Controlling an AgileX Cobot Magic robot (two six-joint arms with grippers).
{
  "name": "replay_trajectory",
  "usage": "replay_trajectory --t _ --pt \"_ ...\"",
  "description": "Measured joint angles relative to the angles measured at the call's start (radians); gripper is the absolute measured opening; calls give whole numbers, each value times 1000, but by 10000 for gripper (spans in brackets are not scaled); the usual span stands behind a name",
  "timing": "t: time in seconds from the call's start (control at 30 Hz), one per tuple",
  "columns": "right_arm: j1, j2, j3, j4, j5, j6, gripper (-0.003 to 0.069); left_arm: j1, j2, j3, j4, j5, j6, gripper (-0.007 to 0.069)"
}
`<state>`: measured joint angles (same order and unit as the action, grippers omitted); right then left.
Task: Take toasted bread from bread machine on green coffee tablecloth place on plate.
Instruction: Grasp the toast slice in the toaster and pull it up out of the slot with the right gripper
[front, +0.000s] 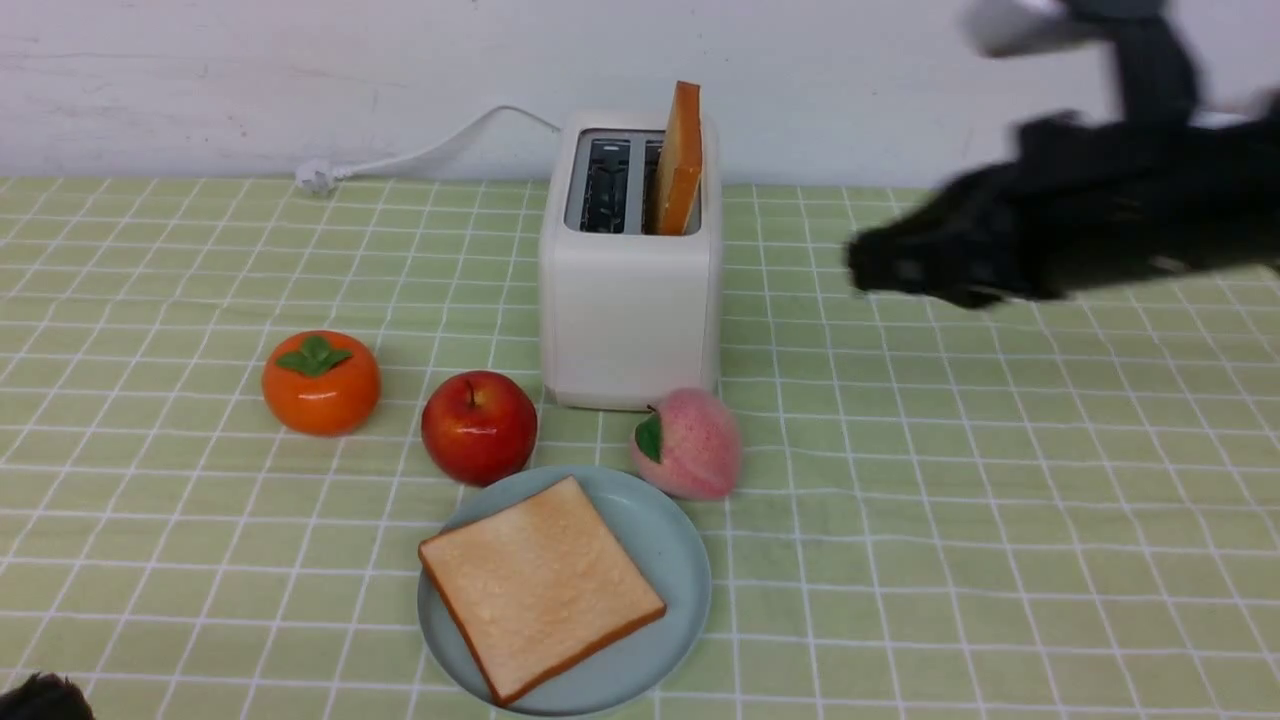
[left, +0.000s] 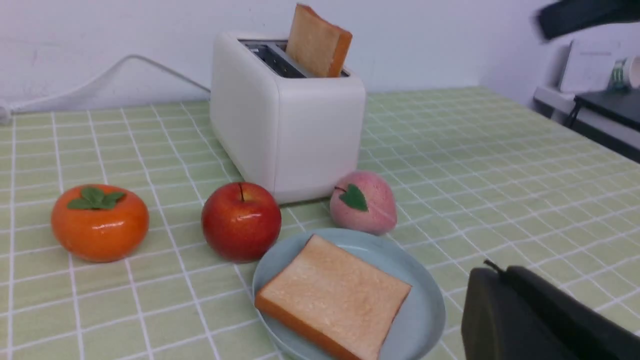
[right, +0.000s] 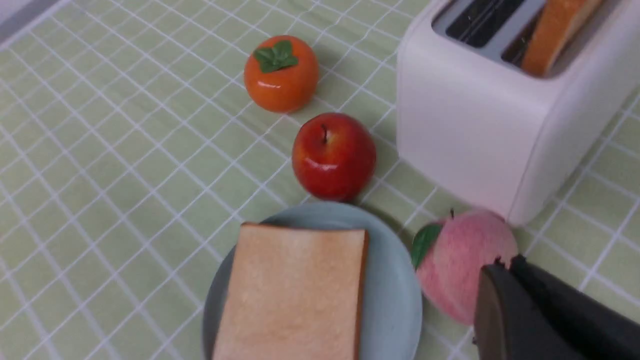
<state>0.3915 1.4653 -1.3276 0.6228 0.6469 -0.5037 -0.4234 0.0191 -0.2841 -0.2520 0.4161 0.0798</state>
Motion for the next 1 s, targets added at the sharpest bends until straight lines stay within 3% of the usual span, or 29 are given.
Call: replay_trajectory --t 0.1,0.13,0.17,0.2,0.23,0.27,0.37,0.5,0.7,0.9,1.0 --pt "50 152 -156 -153 -61 128 80 0 -28 43 0 -69 0 -13" --pt "51 162 -166 -153 -65 138 86 0 -28 45 0 -74 0 -13" --pt "55 252 -278 -237 -106 237 174 0 -28 57 0 -113 0 -13" --pt "55 261 -288 -244 -109 246 184 0 -28 58 0 -115 0 -13" --pt "55 317 -352 -280 -135 306 255 0 -28 60 0 -129 0 -13" --pt "55 325 -352 -285 -135 313 255 0 -28 61 0 -131 0 -13" --pt "55 458 -483 -352 -197 394 442 0 -28 63 0 -139 0 -13" --pt "56 571 -559 -413 -284 402 527 0 -28 64 -4 -139 0 -13" --pt "56 666 -585 -447 -362 405 489 0 -28 64 -5 -141 0 -13" --pt "56 704 -591 -448 -399 407 344 0 -28 64 -5 -141 0 -13" --pt "58 705 -591 -444 -410 409 218 0 -28 64 -5 -142 0 -13"
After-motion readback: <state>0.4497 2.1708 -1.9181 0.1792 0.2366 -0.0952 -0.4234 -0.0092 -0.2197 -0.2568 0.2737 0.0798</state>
